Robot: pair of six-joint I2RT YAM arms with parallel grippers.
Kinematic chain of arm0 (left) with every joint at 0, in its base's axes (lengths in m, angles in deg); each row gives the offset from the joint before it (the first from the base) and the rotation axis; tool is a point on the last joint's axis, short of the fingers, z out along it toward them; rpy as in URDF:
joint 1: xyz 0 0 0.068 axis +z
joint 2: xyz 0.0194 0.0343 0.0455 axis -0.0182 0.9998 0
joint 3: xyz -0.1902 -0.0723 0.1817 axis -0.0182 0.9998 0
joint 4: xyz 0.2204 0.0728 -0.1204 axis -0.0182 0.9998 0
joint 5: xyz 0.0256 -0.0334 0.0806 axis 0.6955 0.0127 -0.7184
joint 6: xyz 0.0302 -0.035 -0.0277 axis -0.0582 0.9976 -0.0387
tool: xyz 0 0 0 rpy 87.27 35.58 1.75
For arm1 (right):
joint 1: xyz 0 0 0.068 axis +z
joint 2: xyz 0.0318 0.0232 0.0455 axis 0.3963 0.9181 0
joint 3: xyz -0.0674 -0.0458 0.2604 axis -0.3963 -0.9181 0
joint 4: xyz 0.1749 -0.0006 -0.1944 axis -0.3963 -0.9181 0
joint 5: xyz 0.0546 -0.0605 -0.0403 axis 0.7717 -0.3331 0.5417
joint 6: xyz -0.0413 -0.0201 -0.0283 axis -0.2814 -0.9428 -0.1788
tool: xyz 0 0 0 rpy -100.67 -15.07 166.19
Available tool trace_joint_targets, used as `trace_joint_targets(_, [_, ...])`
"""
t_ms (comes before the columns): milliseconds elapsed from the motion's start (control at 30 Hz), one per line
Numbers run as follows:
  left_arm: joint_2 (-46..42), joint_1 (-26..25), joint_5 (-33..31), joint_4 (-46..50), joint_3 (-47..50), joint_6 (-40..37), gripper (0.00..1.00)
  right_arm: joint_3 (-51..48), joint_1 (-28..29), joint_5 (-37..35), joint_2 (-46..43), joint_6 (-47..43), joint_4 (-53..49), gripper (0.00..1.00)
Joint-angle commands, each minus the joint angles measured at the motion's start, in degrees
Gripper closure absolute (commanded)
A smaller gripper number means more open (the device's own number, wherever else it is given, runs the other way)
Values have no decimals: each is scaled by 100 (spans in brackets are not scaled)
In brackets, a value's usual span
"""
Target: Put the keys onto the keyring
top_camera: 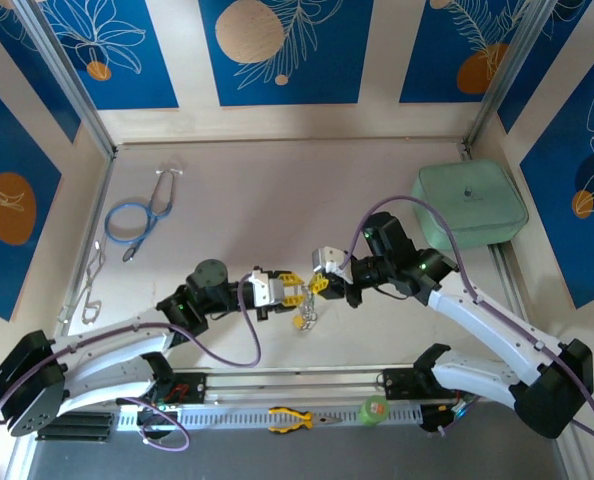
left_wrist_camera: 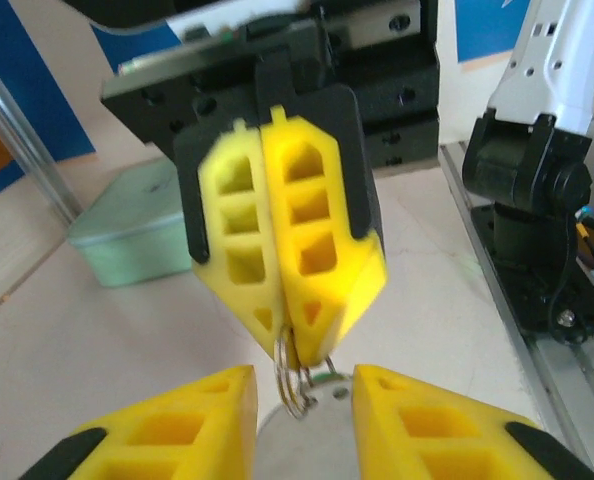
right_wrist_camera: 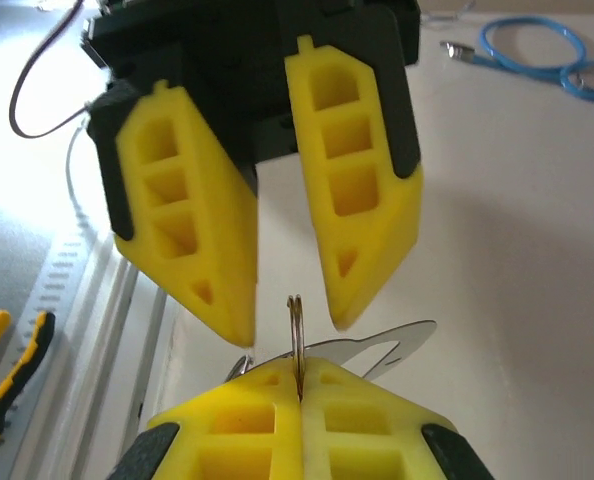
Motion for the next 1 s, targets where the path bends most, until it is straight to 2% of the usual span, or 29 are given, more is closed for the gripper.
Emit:
trace_joint_targets(0, [-218, -5, -213, 1235, -412, -698, 68, 453, 114, -513, 86, -345, -637, 100])
trace_joint_targets(100, [-235, -6, -264, 1875, -644, -1064, 71, 774, 298, -1008, 272, -646, -1086, 100])
trace_joint_targets(233, [-156, -3, -192, 1764, -700, -1103, 72, 1103, 586, -1710, 501, -970, -1478, 100])
trace_joint_targets(533, [212, -5, 16, 1116, -727, -779, 77, 1427, 917, -1816, 770, -1165, -1500, 100])
trace_joint_targets(800, [164, -5, -42, 855, -642, -675, 96, 1287, 912, -1599, 746, -1021, -1284, 100])
trace_joint_targets(867, [105, -5, -44, 754, -575, -624, 100, 1124, 670, -1166, 516, -721, -998, 90])
trace_joint_targets(900, [79, -5, -44, 672, -528, -577, 100, 991, 438, -771, 357, -517, -801, 82])
trace_joint_targets(967, [51, 4, -9, 471, -433, -480, 100, 684, 30, -8, 48, -191, -408, 75])
